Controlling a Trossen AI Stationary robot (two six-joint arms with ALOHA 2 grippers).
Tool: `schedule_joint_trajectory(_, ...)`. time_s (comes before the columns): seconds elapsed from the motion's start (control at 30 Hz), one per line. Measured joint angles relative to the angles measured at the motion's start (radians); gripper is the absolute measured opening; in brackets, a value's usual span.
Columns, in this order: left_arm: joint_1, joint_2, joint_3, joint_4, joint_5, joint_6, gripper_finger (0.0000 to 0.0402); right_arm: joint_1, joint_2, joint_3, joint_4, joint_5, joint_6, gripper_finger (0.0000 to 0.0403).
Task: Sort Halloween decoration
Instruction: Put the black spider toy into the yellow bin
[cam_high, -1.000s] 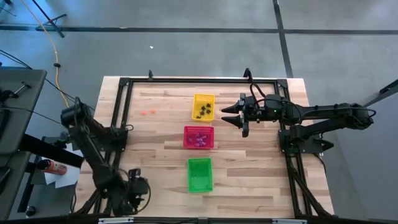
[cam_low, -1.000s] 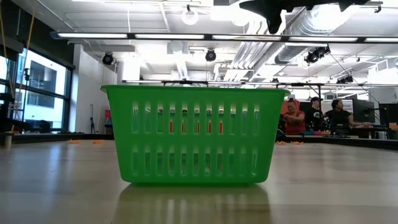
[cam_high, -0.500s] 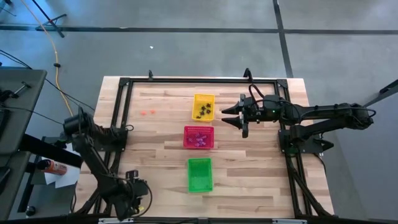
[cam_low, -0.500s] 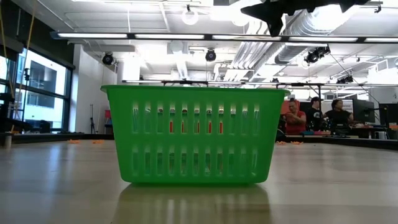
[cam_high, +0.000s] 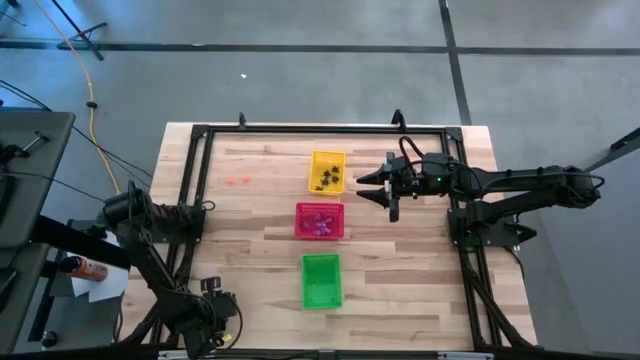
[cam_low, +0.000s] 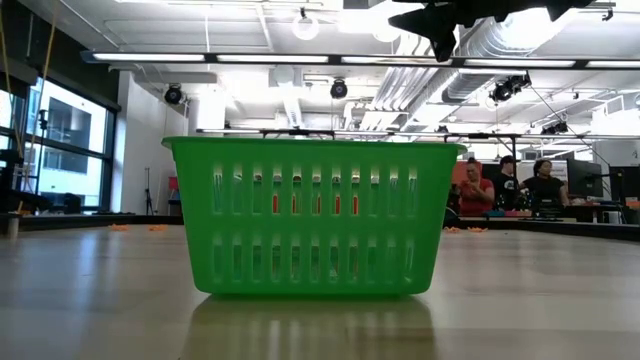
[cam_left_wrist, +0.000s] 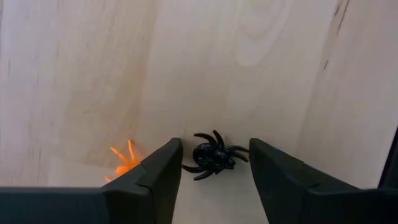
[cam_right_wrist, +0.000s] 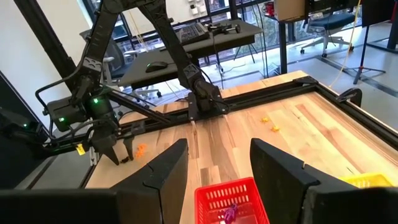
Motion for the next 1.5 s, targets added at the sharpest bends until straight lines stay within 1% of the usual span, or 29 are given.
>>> schedule_joint_trajectory(0.3,0.001,0.000,-0.002,-0.008,-0.001,0.002,0.0123,0.000,0.000,0.000,-0.001,0.000,0.000,0.0169)
schedule_joint_trajectory(0.43,0.001,-0.011,-0.003,-0.010,0.001,0.002,0.0106,0.000,0.000,0.000,-0.002,0.000,0.000,0.0169)
schedule_joint_trajectory(0.57,0.002,-0.024,-0.006,-0.026,0.002,0.002,0.0102,0.000,0.000,0.000,-0.006,0.000,0.000,0.0169)
schedule_joint_trajectory(0.73,0.002,-0.045,-0.009,-0.049,0.005,0.003,0.0107,0.000,0.000,0.000,-0.006,0.000,0.000,0.0169)
schedule_joint_trajectory(0.9,0.020,-0.122,-0.009,-0.099,-0.007,0.020,0.0105,0.000,0.000,0.000,-0.006,0.000,0.000,0.0169)
schedule_joint_trajectory(1.03,0.071,-0.254,-0.008,-0.149,-0.105,0.109,0.0107,0.000,0.000,0.000,-0.006,0.000,-0.001,0.0169)
schedule_joint_trajectory(1.1,0.120,-0.339,-0.008,-0.159,-0.188,0.188,0.0109,0.000,0.000,0.000,-0.006,0.000,-0.003,0.0169)
schedule_joint_trajectory(1.17,0.183,-0.431,-0.006,-0.154,-0.312,0.281,0.0110,0.000,0.000,0.000,-0.005,0.000,-0.002,0.0169)
schedule_joint_trajectory(1.3,0.355,-0.587,-0.006,-0.084,-0.607,0.496,0.0110,0.000,0.000,0.000,-0.005,0.000,-0.001,0.0169)
schedule_joint_trajectory(1.37,0.464,-0.647,-0.006,-0.012,-0.703,0.623,0.0110,0.000,0.000,0.000,-0.003,0.000,-0.001,0.0169)
schedule_joint_trajectory(1.43,0.583,-0.692,-0.006,0.078,-0.722,0.762,0.0110,0.000,0.000,0.000,0.014,0.000,-0.004,0.0169)
schedule_joint_trajectory(1.5,0.701,-0.722,-0.006,0.181,-0.664,0.906,0.0110,0.000,0.000,0.000,0.051,0.000,-0.032,0.0169)
